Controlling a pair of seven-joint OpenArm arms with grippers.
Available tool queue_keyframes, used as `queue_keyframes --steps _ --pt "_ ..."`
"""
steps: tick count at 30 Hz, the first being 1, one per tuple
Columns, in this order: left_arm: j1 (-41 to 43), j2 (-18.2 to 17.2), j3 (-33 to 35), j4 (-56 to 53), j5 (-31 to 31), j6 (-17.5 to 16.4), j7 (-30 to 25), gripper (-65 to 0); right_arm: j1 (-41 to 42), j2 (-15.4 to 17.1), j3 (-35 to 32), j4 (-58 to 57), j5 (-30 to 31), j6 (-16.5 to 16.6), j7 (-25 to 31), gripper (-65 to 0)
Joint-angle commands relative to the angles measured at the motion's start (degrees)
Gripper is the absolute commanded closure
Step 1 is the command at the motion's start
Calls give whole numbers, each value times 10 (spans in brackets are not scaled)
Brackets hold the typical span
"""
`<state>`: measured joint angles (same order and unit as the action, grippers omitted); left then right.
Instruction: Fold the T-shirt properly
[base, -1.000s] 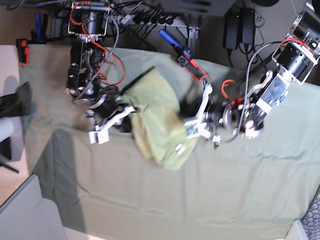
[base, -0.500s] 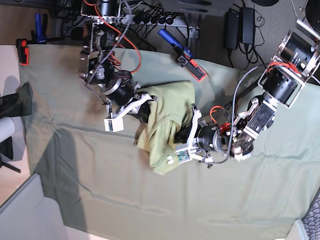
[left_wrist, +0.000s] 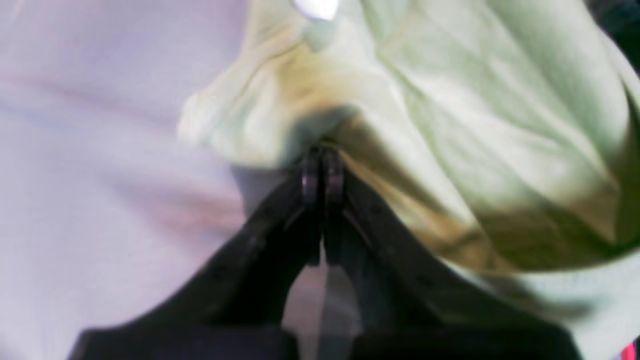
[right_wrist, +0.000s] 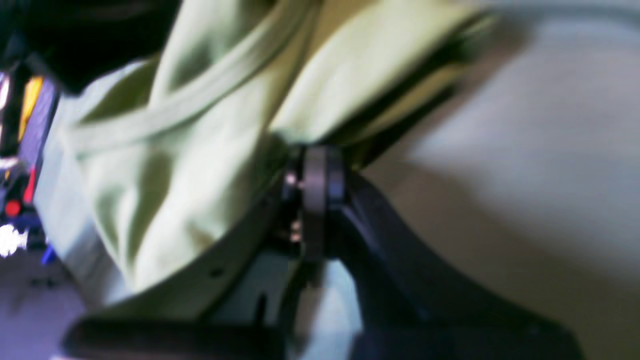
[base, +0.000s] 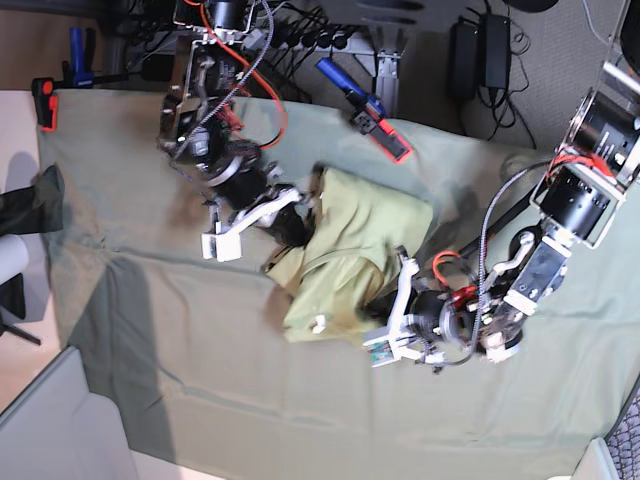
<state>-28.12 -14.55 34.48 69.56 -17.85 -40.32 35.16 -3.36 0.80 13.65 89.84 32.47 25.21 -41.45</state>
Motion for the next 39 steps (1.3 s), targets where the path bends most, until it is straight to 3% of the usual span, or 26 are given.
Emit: queue_keyframes --steps 1,4,10,14,17,23,28,34,39 --pt "-19 -8 -4 24 -9 3 -9 0 6 2 12 16 10 18 11 0" --pt "-19 -28 -5 69 -9 10 3 0 6 2 40 38 17 18 2 0" --pt "-15 -68 -5 143 -47 22 31 0 15 1 51 112 99 18 -6 0" --pt "-13 -79 -10 159 -59 22 41 0 51 1 27 131 98 21 -6 0" --pt "-8 -83 -31 159 -81 21 46 0 86 -1 -15 115 65 21 7 0" --pt "25 -83 -133 159 -139 3 69 0 150 -9 -106 2 -35 21 24 0" --pt "52 -83 -235 159 -246 3 136 0 149 7 -111 -88 -122 20 88 0" --pt "106 -99 -353 159 -301 3 163 0 128 30 -107 -109 -99 20 89 0" --pt "137 -125 -396 159 -341 3 180 0 127 30 -107 -94 -70 20 89 0"
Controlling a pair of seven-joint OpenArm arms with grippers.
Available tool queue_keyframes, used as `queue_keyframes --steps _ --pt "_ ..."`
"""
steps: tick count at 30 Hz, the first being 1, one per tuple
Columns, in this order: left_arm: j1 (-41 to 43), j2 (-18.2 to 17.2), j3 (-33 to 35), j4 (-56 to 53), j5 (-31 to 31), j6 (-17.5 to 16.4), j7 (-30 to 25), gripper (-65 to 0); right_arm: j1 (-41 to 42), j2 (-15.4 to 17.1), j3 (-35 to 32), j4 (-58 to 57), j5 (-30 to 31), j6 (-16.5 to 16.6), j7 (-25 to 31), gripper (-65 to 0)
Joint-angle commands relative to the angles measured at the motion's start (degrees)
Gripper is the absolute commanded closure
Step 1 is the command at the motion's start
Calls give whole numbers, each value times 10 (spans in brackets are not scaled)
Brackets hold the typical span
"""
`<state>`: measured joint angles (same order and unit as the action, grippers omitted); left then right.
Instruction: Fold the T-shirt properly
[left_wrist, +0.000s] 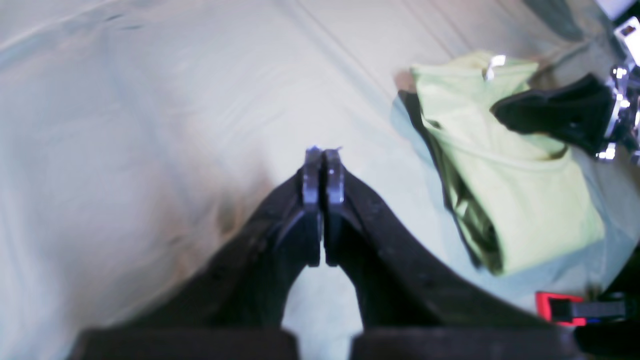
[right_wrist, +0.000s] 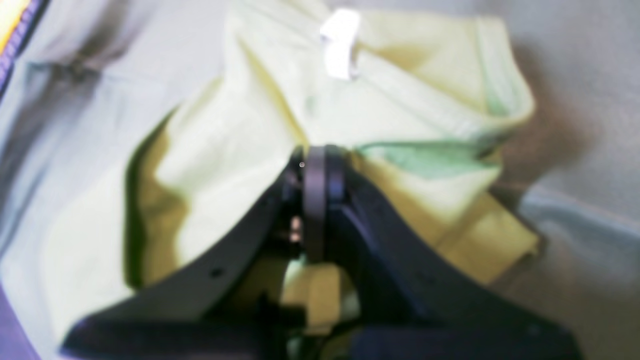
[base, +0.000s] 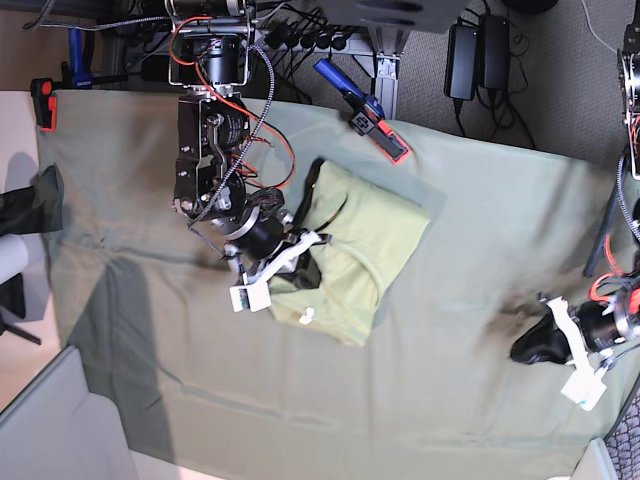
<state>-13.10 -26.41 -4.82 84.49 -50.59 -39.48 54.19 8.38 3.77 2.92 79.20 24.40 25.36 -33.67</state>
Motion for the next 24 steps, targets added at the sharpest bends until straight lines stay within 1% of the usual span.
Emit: queue_keyframes --steps 1,4,7,11,12,15,18,22,24 --pt "-8 -12 -7 11 -16 -5 -11 0 10 0 1 23 16 19 12 0" --pt "13 -28 -28 28 -16 -5 -10 0 9 0 1 67 22 19 10 0" --pt "51 -43 -59 74 -15 -5 -7 0 9 0 1 125 21 19 3 0" --pt "119 -48 -120 166 -15 -5 1 0 4 1 12 204 10 19 -48 0" --pt "141 -48 -137 190 -15 -5 1 0 -4 5 19 220 8 19 -58 0" --pt "209 -52 -187 247 -15 -5 3 0 -50 19 56 262 7 19 -60 0" --pt "271 -59 -239 273 -24 -5 3 0 -107 29 108 297 10 18 -61 0" --pt "356 -60 -299 281 -32 -5 6 0 -207 52 172 332 55 19 -61 0" --pt "400 -60 -323 281 -32 -5 7 0 -257 63 193 341 68 19 -61 0"
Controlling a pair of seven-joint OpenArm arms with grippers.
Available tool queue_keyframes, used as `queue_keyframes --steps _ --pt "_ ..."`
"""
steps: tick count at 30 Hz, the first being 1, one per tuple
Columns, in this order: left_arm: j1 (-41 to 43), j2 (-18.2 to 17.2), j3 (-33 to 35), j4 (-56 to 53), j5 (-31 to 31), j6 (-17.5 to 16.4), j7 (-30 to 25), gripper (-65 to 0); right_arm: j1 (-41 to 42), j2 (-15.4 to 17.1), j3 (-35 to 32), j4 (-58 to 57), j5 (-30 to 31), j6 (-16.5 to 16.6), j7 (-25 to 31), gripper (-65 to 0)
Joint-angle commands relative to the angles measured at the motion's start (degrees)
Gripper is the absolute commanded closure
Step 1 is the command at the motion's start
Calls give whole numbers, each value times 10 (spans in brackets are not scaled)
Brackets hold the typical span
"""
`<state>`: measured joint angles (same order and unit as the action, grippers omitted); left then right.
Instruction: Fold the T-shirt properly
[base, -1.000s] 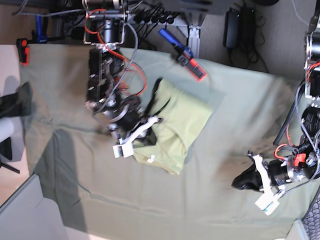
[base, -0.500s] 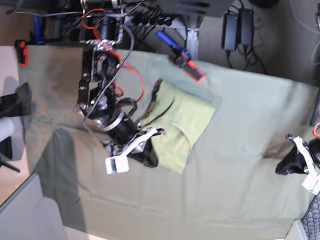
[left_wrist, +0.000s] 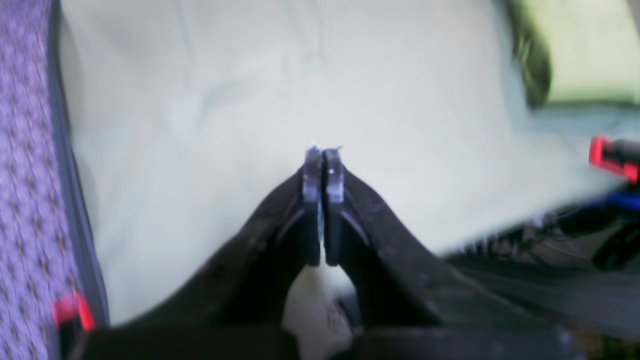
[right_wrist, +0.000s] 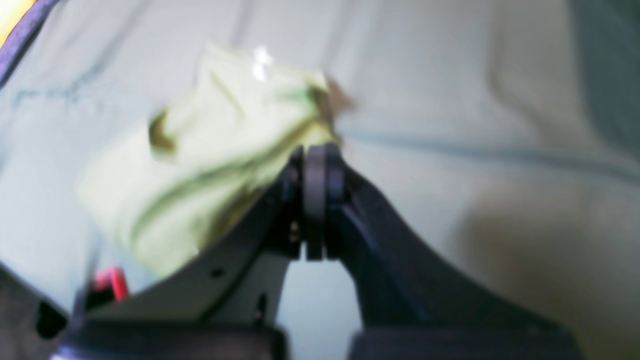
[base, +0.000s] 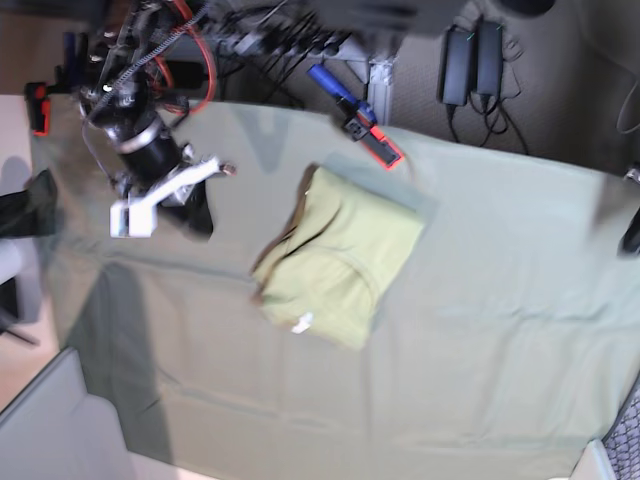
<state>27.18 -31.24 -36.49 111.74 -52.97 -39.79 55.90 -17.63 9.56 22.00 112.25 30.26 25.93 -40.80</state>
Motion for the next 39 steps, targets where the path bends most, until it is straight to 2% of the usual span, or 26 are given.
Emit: queue_keyframes --steps 1,5,8,11,15,19,23,26,28,33,36,39 --pt "19 -11 -17 8 -8 -2 -9 0 -20 11 9 12 12 13 10 0" --pt "108 -11 -59 8 -1 -2 -8 0 -114 30 18 14 19 13 9 0" --pt "179 -8 -67 7 17 -2 -9 0 -178 30 18 14 26 13 9 0" --pt "231 13 -67 -5 34 -2 -13 0 -233 30 18 14 38 13 9 0" --pt "261 36 -63 -69 52 -2 -17 0 -299 30 17 11 38 13 9 0" --pt "263 35 -29 -168 93 -2 -16 0 -351 30 17 -19 38 9 9 0" --pt "257 34 50 -253 172 -2 -17 0 -375 30 17 -77 38 9 1 0" --pt "238 34 130 -313 251 40 -20 0 -374 30 13 -134 38 7 -10 0" --pt "210 33 188 -358 294 56 -40 0 -365 30 6 -179 30 1 -8 0" --pt "70 33 353 -507 374 111 -90 0 -303 30 -17 -325 -42 -27 -19 0" --pt "-35 33 471 -640 411 152 -119 0 -254 30 -21 -430 -61 -43 -65 0" --pt "-136 43 584 -775 412 156 -157 0 -204 30 -21 -527 -66 -52 -99 0"
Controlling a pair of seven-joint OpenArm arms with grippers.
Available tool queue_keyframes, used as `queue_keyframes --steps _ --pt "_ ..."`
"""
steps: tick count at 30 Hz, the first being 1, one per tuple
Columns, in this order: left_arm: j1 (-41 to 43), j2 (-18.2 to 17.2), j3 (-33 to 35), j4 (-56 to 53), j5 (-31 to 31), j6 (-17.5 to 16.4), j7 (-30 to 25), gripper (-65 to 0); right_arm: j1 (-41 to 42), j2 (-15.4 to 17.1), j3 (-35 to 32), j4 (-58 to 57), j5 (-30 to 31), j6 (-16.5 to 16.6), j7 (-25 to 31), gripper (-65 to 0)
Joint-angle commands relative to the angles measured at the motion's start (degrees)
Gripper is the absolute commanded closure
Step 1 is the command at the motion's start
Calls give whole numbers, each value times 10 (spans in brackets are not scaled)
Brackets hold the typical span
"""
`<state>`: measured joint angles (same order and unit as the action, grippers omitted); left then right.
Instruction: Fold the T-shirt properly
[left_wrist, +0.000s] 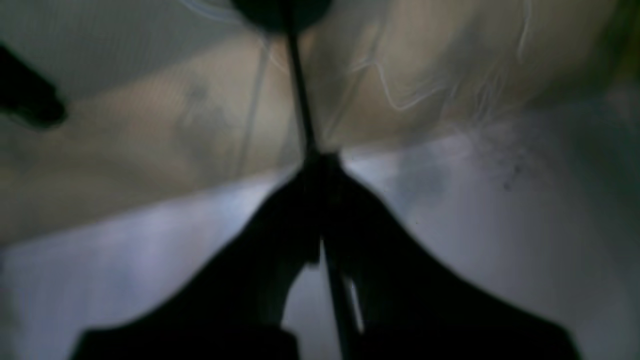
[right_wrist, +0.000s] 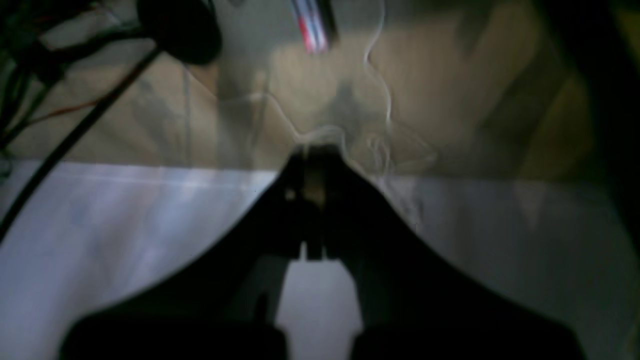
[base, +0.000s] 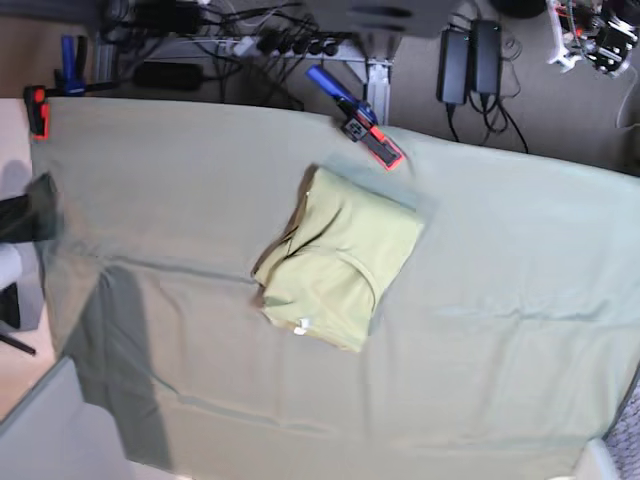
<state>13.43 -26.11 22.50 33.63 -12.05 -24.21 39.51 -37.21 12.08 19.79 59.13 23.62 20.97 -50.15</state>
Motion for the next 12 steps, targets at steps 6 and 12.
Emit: queue_keyframes --steps 6,12 --pt "-111 52 134 -130 -31 2 -14 0 67 4 2 -93 0 -2 -7 0" --pt "-122 110 143 -129 -49 22 -16 0 123 5 2 -94 -3 -2 -7 0"
